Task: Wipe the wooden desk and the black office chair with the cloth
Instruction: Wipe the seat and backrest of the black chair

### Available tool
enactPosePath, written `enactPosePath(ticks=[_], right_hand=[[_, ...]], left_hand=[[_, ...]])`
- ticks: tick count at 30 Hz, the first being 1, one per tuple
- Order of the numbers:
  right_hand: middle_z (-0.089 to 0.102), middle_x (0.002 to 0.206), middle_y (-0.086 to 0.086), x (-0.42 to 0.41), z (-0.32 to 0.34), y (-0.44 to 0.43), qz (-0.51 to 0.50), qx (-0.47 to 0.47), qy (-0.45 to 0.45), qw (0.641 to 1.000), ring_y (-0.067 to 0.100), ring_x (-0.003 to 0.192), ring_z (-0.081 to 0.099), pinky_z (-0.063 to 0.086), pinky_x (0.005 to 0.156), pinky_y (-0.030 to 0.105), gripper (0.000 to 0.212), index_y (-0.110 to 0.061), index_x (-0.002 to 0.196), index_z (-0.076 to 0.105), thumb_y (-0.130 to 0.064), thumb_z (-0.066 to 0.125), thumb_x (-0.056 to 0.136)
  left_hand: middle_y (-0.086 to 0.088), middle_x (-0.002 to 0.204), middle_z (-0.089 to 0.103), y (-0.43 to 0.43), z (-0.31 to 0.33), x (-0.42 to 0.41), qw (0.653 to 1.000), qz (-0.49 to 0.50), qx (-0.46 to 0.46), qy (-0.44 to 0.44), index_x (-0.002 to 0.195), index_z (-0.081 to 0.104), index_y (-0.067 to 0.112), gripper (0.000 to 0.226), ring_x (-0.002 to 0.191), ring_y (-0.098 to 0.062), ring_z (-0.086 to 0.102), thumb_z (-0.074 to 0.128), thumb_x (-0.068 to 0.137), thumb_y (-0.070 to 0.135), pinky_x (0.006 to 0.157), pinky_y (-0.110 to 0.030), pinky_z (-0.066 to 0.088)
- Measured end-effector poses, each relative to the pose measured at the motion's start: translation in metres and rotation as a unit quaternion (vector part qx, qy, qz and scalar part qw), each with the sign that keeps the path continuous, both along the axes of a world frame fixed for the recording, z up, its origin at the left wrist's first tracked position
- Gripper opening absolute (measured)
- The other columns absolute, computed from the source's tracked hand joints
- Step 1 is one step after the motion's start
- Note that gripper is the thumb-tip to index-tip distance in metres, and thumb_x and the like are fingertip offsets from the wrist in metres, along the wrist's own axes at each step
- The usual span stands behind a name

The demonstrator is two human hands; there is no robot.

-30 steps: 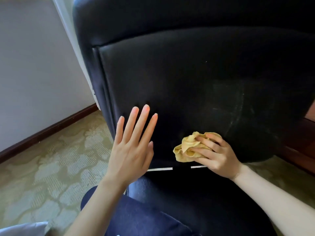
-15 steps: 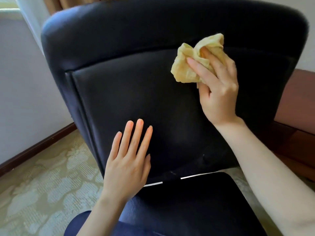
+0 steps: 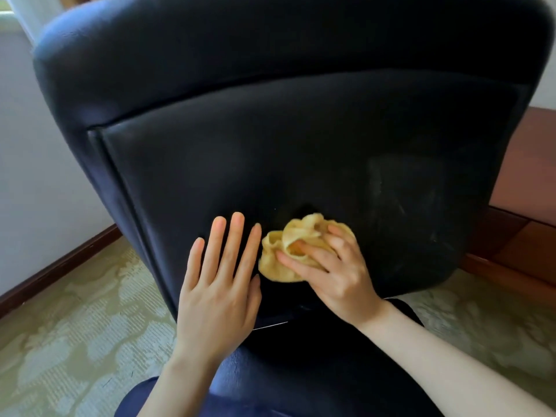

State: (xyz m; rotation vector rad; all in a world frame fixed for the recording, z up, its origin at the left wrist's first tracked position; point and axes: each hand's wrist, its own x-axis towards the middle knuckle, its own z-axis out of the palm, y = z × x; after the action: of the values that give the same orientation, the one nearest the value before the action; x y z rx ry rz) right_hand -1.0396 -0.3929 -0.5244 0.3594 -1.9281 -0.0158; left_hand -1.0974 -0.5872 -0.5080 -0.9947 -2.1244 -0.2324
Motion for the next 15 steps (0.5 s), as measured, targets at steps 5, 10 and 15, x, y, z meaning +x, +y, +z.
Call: enactPosePath(ticks=[5,10,15], right_hand=[[0.056,0.114,-0.008,0.024,-0.045,0.022,0.007,0.076,-0.056,0.996,0.017,0.111,0.051,0.038,0.106,0.035,0.034,-0.029,0.117,0.064,-0.014,0.070,0.086],[0.054,0.113,-0.008,0.043,-0.052,0.055,-0.030,0.150,-0.052,0.987,0.017,0.110,0.051,0.036,0.108,0.033,0.032,-0.032,0.116,0.064,-0.016,0.066,0.089],[0.053,0.110,-0.005,0.048,-0.022,0.087,-0.062,0.174,-0.031,0.982,0.019,0.103,0.051,0.046,0.097,0.038,0.037,-0.032,0.119,0.062,-0.009,0.065,0.090]], left_hand=[[-0.013,0.158,0.013,0.001,-0.001,0.004,1.000,0.017,0.000,0.003,0.151,0.022,0.011,0.065,0.147,-0.031,0.008,0.043,0.092,0.028,0.117,-0.046,0.009],[-0.015,0.158,0.015,0.004,0.001,0.008,1.000,0.028,0.006,0.007,0.150,0.024,0.011,0.063,0.146,-0.032,0.009,0.041,0.091,0.028,0.116,-0.052,0.006],[-0.013,0.158,0.011,0.010,0.009,0.009,1.000,0.003,0.008,0.013,0.149,0.025,0.014,0.061,0.147,-0.032,0.006,0.039,0.091,0.030,0.115,-0.053,0.003]])
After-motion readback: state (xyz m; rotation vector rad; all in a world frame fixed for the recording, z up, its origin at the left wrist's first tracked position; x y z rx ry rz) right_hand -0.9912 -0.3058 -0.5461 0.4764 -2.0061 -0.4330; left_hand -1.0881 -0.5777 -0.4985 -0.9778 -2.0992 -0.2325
